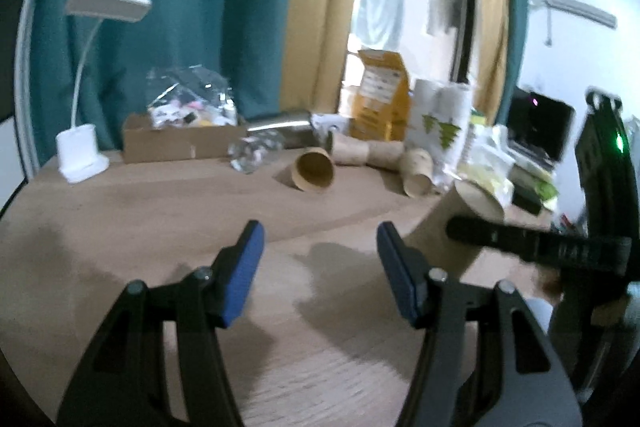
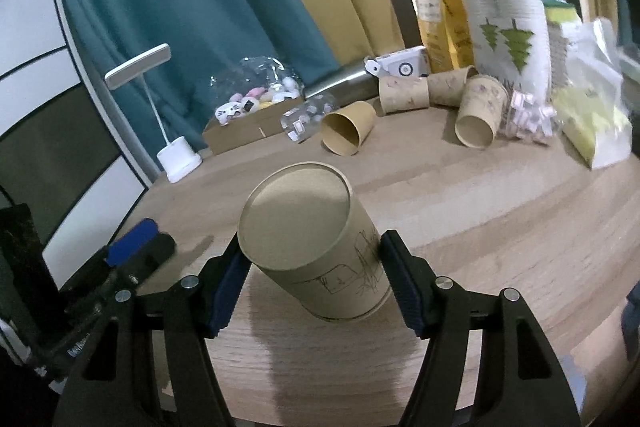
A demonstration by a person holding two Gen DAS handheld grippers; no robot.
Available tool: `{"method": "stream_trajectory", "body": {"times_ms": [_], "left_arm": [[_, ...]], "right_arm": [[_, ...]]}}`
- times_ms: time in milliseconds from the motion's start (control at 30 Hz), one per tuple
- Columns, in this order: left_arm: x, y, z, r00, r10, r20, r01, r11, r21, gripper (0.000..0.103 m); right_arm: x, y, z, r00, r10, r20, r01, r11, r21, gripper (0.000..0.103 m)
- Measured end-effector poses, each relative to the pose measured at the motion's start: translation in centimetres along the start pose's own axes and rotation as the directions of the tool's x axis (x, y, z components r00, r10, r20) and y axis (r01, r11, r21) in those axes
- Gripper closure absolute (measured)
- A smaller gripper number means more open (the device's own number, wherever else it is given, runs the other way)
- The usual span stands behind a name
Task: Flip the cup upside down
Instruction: 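Lower the inverted cup onto the table with the right tool and open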
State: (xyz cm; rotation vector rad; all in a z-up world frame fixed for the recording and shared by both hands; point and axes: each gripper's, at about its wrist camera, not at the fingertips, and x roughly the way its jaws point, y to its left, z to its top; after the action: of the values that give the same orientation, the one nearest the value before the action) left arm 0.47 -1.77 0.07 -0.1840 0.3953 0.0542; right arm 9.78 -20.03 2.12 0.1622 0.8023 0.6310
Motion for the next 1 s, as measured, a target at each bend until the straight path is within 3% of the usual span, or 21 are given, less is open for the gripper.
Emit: {"method": "stream_trajectory", "body": {"times_ms": [467, 867, 1000], "left_arm": [[1.3, 0.3, -1.5, 0.999, 0.008, -0.037, -0.009, 1.000, -0.026, 0.043], [1.4, 0.2, -1.5, 0.999, 0.001, -0.045, -0.002, 1.000, -0.027, 0.043], [1.1, 0.1, -1.4, 1.000, -0.001, -0.030, 0.001, 1.000, -0.027, 0.043]], "right_arm": [[3.2, 0.3, -2.5, 0.994, -0.095, -0.059, 0.094, 0.995, -0.025, 0.034], [3.1, 0.6, -3.0, 0.992, -0.120, -0.041, 0.117, 0.991, -0.057, 0.034], [2.2, 1.5, -3.2, 0.986, -0.166, 0.012, 0.166, 0.978, -0.123, 0.034]]}}
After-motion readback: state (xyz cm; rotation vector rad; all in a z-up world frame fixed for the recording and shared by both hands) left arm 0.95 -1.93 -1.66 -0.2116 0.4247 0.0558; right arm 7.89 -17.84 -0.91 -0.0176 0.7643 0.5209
